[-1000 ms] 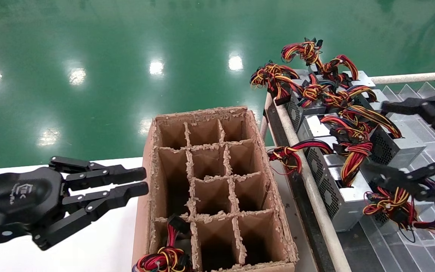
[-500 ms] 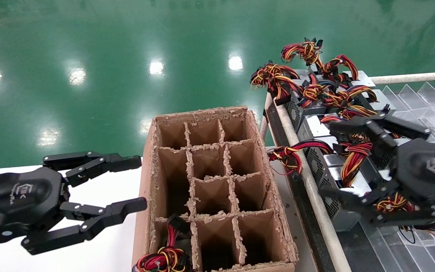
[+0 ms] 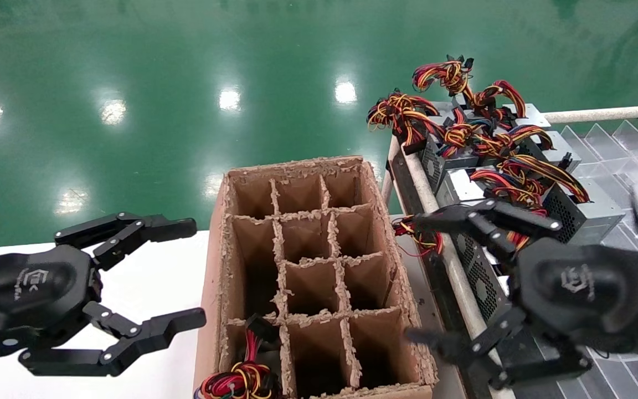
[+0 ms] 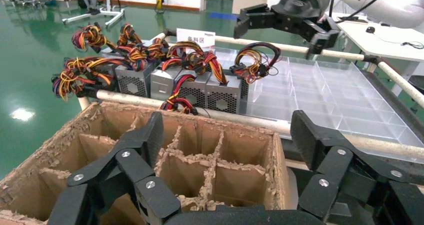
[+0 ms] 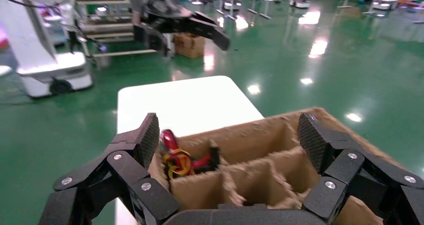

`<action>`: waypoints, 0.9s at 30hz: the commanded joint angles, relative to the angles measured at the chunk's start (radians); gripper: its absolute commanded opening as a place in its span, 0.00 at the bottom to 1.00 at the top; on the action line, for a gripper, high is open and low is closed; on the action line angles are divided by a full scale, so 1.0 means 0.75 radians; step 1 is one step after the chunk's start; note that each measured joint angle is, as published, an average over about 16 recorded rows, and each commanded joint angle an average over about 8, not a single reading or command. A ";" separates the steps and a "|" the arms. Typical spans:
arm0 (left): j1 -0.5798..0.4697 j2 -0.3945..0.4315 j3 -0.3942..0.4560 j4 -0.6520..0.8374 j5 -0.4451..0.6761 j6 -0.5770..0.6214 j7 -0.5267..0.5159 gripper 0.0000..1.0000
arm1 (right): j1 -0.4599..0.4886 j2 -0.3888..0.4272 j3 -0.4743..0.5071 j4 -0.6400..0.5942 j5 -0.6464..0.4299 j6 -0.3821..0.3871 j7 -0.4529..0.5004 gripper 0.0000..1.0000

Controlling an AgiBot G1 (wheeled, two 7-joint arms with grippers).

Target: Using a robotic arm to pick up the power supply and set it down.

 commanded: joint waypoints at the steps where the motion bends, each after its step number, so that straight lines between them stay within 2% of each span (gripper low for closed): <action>1: 0.000 0.000 0.000 0.000 0.000 0.000 0.000 1.00 | -0.019 -0.017 0.014 0.033 -0.001 0.004 0.031 1.00; 10: 0.000 0.000 0.000 0.000 0.000 0.000 0.000 1.00 | -0.083 -0.072 0.061 0.144 -0.003 0.017 0.128 1.00; 27: 0.000 0.000 0.000 0.000 0.000 0.000 0.000 1.00 | -0.081 -0.069 0.060 0.137 -0.004 0.018 0.123 1.00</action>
